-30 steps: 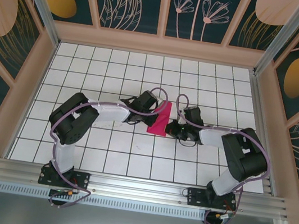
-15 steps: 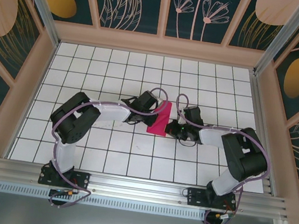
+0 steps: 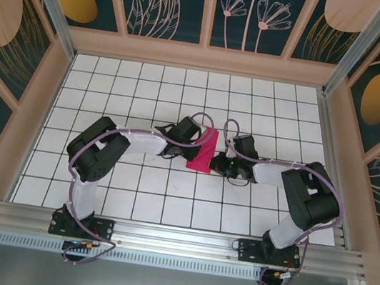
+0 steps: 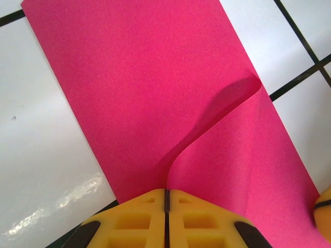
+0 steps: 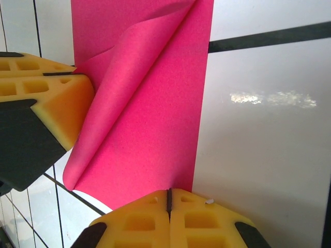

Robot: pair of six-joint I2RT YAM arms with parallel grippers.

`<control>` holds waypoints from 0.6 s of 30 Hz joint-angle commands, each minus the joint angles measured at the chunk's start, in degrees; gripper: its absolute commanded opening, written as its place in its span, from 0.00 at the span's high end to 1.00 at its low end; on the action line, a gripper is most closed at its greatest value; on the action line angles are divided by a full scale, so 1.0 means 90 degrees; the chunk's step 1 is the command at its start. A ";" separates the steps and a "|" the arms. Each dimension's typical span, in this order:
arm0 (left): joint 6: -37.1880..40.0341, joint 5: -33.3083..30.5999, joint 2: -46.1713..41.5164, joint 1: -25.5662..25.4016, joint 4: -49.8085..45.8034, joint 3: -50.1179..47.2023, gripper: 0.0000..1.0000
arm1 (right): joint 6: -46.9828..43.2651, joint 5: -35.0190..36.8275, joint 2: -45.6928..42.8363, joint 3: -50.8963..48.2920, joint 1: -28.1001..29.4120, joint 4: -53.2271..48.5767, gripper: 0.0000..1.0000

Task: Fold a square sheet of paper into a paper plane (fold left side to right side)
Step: Fold the triangle a second time at the center of the table.

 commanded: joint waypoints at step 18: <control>-0.0071 0.0213 0.0226 0.0050 0.0064 -0.0119 0.89 | 0.0745 -0.1087 -0.0553 -0.0221 -0.0712 0.1145 0.90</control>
